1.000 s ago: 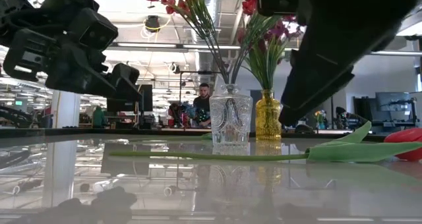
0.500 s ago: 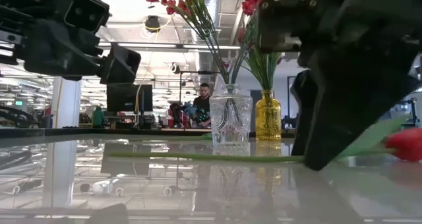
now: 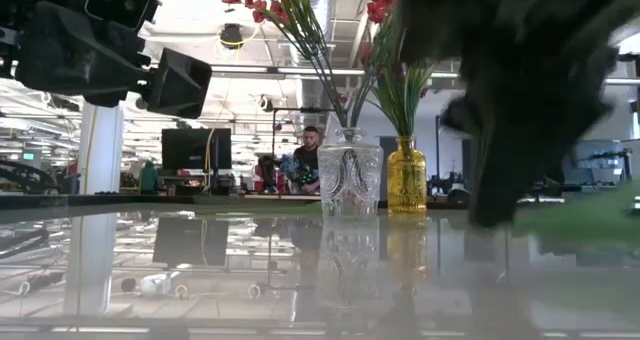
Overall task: Sort flowers into vase by color
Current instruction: Put the bottom pink flower into the transparent vase
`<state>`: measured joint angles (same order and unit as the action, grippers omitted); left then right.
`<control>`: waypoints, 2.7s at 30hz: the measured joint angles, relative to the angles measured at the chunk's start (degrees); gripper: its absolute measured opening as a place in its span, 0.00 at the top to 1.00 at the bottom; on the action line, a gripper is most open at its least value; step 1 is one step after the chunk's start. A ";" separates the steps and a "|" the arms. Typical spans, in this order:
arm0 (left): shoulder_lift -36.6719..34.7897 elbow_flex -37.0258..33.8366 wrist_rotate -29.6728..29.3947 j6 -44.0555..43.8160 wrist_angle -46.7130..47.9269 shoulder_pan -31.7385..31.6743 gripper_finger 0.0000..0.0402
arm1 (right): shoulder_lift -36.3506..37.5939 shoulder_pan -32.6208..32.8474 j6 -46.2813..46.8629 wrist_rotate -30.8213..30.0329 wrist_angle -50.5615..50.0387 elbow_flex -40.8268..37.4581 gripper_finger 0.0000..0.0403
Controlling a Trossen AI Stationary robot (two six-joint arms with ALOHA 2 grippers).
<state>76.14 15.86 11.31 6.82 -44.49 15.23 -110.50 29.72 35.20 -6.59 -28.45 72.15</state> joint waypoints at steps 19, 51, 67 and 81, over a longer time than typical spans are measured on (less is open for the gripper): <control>0.00 0.63 -3.13 -6.01 3.55 -0.03 0.44 | 2.36 3.84 -46.13 -47.44 -30.31 15.99 0.95; 25.58 17.04 2.16 -49.91 3.75 1.27 0.44 | -19.89 2.23 -61.79 -40.26 -9.97 25.10 0.95; 28.69 21.11 4.21 -46.95 7.32 1.45 0.51 | -19.71 2.50 -64.17 -41.77 -8.34 25.12 0.95; 28.81 21.11 5.42 -43.60 7.94 1.58 0.99 | -19.62 3.01 -64.33 -42.64 -5.28 25.11 0.79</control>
<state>104.95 36.97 16.73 -36.77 -36.56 16.82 -130.13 32.73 -29.12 -49.23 -33.73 97.26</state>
